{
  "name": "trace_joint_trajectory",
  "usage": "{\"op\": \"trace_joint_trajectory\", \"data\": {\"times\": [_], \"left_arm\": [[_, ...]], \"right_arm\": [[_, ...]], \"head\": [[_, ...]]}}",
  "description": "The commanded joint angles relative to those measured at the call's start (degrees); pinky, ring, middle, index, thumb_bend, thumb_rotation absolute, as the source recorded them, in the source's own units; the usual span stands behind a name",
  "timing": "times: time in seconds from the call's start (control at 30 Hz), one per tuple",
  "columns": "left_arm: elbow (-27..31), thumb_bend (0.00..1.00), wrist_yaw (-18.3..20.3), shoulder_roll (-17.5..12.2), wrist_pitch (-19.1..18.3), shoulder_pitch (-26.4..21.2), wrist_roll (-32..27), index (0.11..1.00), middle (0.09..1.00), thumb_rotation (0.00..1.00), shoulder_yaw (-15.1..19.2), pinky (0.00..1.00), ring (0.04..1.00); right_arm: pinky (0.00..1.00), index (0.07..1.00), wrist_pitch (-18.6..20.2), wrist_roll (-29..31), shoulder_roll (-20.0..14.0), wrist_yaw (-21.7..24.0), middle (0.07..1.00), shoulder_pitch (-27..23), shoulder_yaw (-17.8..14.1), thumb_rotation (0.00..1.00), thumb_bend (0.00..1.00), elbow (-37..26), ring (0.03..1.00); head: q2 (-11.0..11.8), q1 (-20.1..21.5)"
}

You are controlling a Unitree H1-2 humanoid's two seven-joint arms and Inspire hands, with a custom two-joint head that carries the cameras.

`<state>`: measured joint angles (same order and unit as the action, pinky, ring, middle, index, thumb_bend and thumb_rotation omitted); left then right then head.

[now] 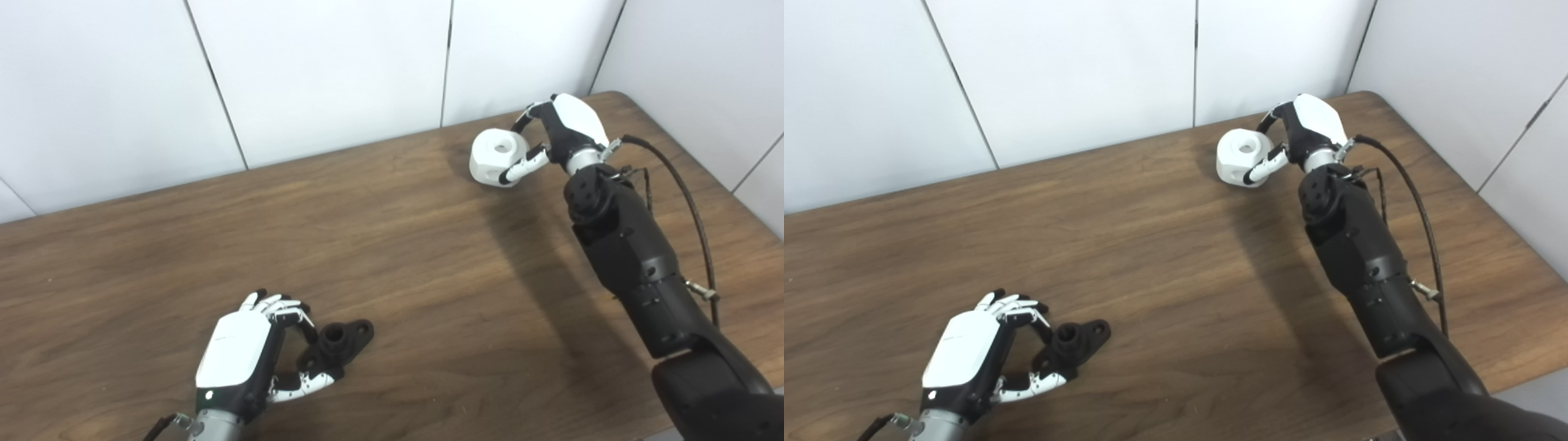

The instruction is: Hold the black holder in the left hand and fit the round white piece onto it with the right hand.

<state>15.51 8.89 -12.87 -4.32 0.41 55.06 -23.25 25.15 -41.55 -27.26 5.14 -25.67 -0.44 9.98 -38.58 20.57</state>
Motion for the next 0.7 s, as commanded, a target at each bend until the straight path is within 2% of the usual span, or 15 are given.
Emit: {"op": "trace_joint_trajectory", "data": {"times": [0.0, 0.2, 0.33, 0.47, 0.57, 0.67], "left_arm": [[-1.38, 0.52, 0.52, -0.04, -0.32, 0.31, 1.23, 0.485, 0.747, 0.05, -0.40, 0.95, 0.846], [-1.05, 0.52, 0.88, 0.32, -0.67, 0.60, 0.95, 0.485, 0.751, 0.05, -0.34, 0.95, 0.852], [-1.13, 0.52, 0.70, 0.43, -0.50, 0.73, 0.81, 0.485, 0.750, 0.04, -0.37, 0.96, 0.853], [-1.41, 0.52, 0.60, 0.52, -0.56, 0.76, 1.15, 0.485, 0.750, 0.05, -0.52, 0.95, 0.853], [-1.42, 0.52, 0.66, 0.71, -0.64, 0.84, 1.32, 0.485, 0.752, 0.05, -0.68, 0.96, 0.855], [-1.35, 0.52, 0.96, 0.98, -1.00, 0.94, 1.85, 0.486, 0.755, 0.05, -0.95, 0.96, 0.859]], "right_arm": [[1.00, 0.484, -0.64, 0.12, -1.88, -1.98, 0.857, -1.29, -0.08, 0.14, 0.52, -1.45, 1.000], [1.00, 0.485, -1.07, 0.68, -2.07, -2.29, 0.852, -0.11, 0.12, 0.13, 0.52, -4.70, 1.000], [1.00, 0.484, 0.32, 0.30, -3.01, 0.95, 0.850, 0.76, 1.20, 0.14, 0.52, -10.28, 0.989], [1.00, 0.484, 1.73, -1.00, -3.42, 8.46, 0.852, 1.41, 1.12, 0.14, 0.52, -16.28, 0.985], [1.00, 0.484, 1.76, -4.91, -2.34, 16.45, 0.839, 1.67, -0.21, 0.14, 0.52, -20.87, 0.966], [1.00, 0.484, 1.76, -7.23, -0.73, 21.88, 0.827, 1.98, -1.45, 0.14, 0.52, -24.63, 0.950]], "head": [[-0.04, -0.25], [-0.15, -1.29], [-0.42, -2.64], [-0.83, -4.29], [-1.14, -5.78], [-1.39, -7.37]]}}
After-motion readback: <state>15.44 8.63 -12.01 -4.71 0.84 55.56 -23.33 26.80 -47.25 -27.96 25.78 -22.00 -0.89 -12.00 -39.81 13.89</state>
